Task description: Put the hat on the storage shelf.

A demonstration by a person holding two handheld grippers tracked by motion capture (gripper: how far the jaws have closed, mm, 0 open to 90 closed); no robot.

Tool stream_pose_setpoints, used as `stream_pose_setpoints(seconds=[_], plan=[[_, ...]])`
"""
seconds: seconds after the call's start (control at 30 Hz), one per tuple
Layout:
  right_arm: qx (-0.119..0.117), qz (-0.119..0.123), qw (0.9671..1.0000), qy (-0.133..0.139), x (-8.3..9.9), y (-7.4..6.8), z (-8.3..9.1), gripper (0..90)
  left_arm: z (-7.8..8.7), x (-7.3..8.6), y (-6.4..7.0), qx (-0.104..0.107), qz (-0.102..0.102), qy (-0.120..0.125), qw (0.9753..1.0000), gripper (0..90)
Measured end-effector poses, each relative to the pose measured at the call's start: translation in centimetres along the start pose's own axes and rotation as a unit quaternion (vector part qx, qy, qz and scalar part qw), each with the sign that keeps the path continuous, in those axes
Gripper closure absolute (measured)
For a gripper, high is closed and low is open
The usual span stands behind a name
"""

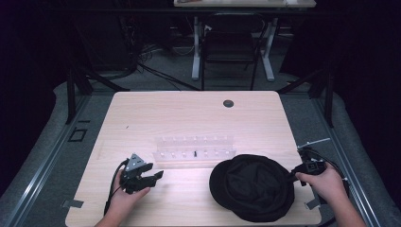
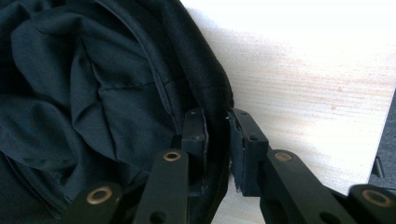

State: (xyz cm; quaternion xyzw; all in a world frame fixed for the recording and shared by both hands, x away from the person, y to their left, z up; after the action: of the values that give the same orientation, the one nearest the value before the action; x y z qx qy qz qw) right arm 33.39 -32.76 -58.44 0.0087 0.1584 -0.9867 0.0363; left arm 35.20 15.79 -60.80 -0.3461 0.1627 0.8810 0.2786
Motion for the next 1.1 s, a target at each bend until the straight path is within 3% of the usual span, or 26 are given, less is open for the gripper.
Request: stream_pose_setpoints(seconds=[0.03,0.2,0.27,0.3,0.33,0.37,0.4,0.43,0.5,0.77,0.83,0.9,0.93,0.97,1.1], plan=[[0.001,0.009,0.9998,-0.016,0.1,0.2,0.1,76.3,0.0,0.0,0.0,0.0,-0.001,0.0,1.0,43.9],[-0.005,-0.009,0.9999,-0.012,0.1,0.2,-0.5,74.5,-0.1,0.0,0.1,0.001,-0.001,-0.001,1.0,43.9],[0.007,-0.001,0.9995,-0.031,0.2,0.5,-0.6,74.0,-0.1,0.0,0.1,0.001,-0.002,-0.001,1.0,43.9],[-0.007,-0.02,0.9998,-0.004,-0.1,0.3,-1.0,73.8,-0.1,0.0,0.0,0.001,-0.002,-0.002,1.0,43.9],[-0.007,-0.02,0.9998,-0.004,-0.1,0.3,-1.0,73.8,-0.1,0.0,0.0,0.001,-0.002,-0.002,1.0,43.9],[0.007,-0.006,0.9993,-0.035,0.1,0.5,-0.7,74.6,-0.1,0.0,0.0,0.0,-0.002,-0.002,1.0,43.9],[-0.001,-0.019,0.9997,-0.017,-0.1,0.2,-1.0,75.2,-0.1,0.0,0.0,0.0,-0.002,-0.002,1.0,43.9],[-0.001,-0.019,0.9997,-0.017,-0.1,0.2,-1.0,75.2,-0.1,0.0,0.0,0.001,-0.003,-0.002,1.0,43.9],[0.01,-0.014,0.9993,-0.032,0.0,0.2,-0.9,77.7,-0.1,0.0,0.1,0.001,-0.002,-0.002,1.0,43.9],[0.003,-0.015,0.9992,-0.036,0.1,-0.3,-0.9,85.5,-0.1,0.0,0.0,-0.001,-0.001,-0.002,1.0,43.9],[0.002,-0.002,0.9988,-0.049,0.2,-0.3,-0.7,87.2,-0.1,0.0,0.1,-0.001,-0.002,-0.003,1.0,43.9],[-0.003,-0.011,0.9992,-0.038,0.1,-0.5,-0.8,87.3,-0.1,0.0,0.1,-0.001,-0.002,-0.003,1.0,44.0],[0.001,-0.003,0.9988,-0.05,0.2,-0.4,-0.5,87.5,-0.1,0.0,0.1,-0.002,-0.002,-0.002,1.0,43.9],[-0.007,-0.009,0.9992,-0.038,0.1,-0.6,-0.6,87.6,-0.1,0.0,0.1,-0.002,-0.002,-0.002,1.0,43.9],[-0.014,-0.003,0.9989,-0.045,0.2,-0.7,0.0,87.9,-0.1,0.0,0.1,-0.002,-0.001,-0.002,1.0,43.9]])
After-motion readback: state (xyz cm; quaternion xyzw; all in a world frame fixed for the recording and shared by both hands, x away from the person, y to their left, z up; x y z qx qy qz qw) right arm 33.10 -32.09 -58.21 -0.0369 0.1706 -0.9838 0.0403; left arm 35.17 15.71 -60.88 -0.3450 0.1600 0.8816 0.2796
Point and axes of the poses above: each handheld gripper's, and its own axes: z roughly backward along the jaws, x roughly out of its underside, y roughly to its right, the point moved 8 cm from there along -z, roughly forward along the jaws, and after that the axes turned 7 degrees about -y, right-handed, at the moved point
